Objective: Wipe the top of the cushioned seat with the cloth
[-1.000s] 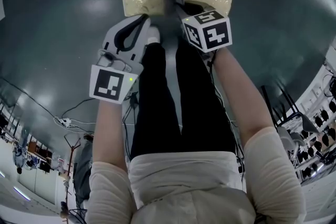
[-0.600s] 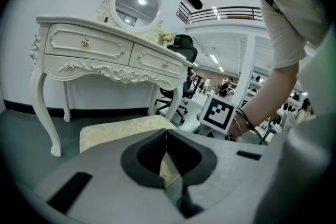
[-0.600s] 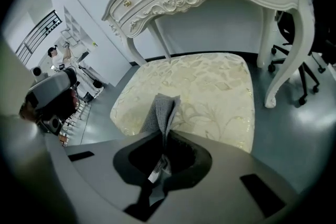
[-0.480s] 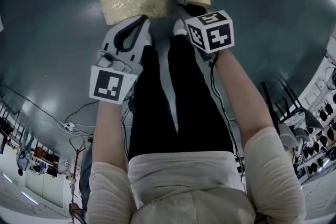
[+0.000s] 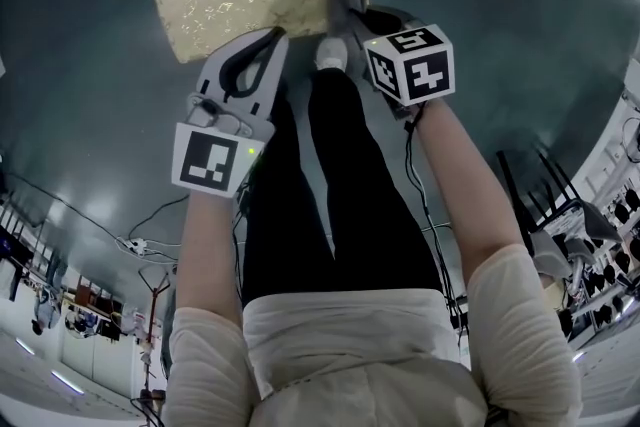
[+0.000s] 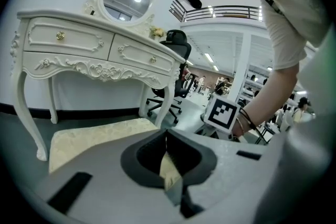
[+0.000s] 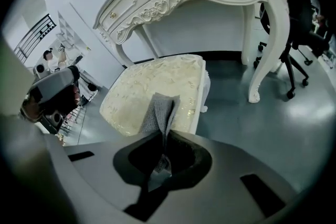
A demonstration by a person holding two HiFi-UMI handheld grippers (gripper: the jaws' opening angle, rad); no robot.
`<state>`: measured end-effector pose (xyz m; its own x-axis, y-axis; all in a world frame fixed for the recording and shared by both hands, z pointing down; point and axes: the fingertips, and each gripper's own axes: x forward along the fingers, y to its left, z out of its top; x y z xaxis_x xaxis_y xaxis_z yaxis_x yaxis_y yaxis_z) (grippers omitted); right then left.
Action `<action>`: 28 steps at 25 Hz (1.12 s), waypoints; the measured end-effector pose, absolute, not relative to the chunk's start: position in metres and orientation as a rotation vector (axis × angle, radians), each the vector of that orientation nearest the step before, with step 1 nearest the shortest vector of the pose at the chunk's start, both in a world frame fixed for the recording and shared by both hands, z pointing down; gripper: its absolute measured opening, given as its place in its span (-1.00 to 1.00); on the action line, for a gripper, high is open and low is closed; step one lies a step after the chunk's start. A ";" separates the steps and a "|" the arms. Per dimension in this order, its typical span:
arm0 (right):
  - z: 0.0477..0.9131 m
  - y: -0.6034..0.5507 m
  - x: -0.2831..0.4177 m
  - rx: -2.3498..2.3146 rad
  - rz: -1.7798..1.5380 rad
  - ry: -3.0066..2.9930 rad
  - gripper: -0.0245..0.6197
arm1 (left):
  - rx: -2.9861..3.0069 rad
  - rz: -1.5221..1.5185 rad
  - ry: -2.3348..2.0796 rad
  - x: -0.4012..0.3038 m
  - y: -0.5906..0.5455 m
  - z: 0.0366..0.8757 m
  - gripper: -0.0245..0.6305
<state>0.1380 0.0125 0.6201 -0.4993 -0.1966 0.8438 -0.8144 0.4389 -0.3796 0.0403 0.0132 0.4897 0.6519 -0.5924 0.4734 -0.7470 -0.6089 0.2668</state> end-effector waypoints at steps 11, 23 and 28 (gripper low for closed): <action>0.643 0.016 0.216 0.894 1.019 -1.835 -0.84 | 2.450 0.492 -1.002 0.093 0.004 0.496 -0.92; 0.560 -0.026 0.192 1.029 0.932 -1.964 -0.84 | 2.533 0.446 -1.036 0.074 -0.020 0.435 -0.92; 0.510 -0.043 0.140 1.073 0.874 -2.045 -0.84 | 2.619 0.484 -1.041 0.034 -0.023 0.397 -0.92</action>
<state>0.1401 -0.0432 0.5100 -0.4461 -0.4210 0.7898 -0.8617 0.4405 -0.2520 0.0342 -0.0231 0.3973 0.6839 -0.6065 0.4054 -0.7008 -0.7006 0.1341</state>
